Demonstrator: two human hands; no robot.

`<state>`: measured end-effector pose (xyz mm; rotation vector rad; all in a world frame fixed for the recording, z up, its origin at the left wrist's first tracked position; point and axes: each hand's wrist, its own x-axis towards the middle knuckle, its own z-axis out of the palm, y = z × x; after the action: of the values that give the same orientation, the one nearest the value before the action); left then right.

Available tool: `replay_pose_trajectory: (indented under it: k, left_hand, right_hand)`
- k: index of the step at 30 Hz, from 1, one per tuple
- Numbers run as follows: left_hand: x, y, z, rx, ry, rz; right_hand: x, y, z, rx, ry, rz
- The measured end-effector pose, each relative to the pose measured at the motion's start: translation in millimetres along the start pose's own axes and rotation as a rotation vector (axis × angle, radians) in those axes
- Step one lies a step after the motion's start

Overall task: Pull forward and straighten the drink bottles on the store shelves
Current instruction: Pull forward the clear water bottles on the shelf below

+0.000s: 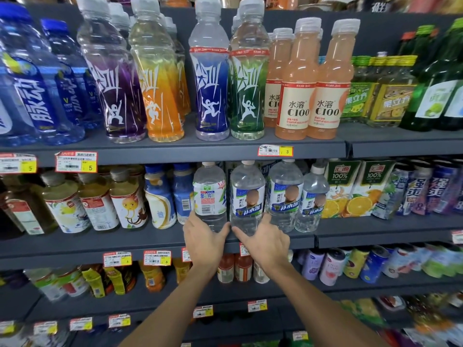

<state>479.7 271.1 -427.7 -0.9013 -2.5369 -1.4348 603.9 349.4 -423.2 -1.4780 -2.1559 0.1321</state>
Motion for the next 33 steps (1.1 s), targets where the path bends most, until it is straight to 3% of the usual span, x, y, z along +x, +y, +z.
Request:
replay_pose_trajectory:
  k: [4, 10, 19, 25, 33]
  left_hand:
    - [5, -9, -6, -0.076, -0.064, 0.057]
    - [21, -32, -42, -0.212, -0.446, 0.108]
    - [17, -38, -42, -0.038, -0.393, 0.222]
    - [22, -32, -38, -0.138, -0.493, 0.198]
    - [24, -37, -34, -0.034, -0.412, 0.232]
  right_hand:
    - [1, 2, -1, 0.008, -0.018, 0.016]
    - [-1, 20, 3, 0.015, 0.017, -0.062]
    - [12, 37, -4, -0.222, 0.032, -0.336]
    - [15, 40, -7, -0.289, 0.029, -0.408]
    - [20, 48, -7, -0.326, -0.007, -0.487]
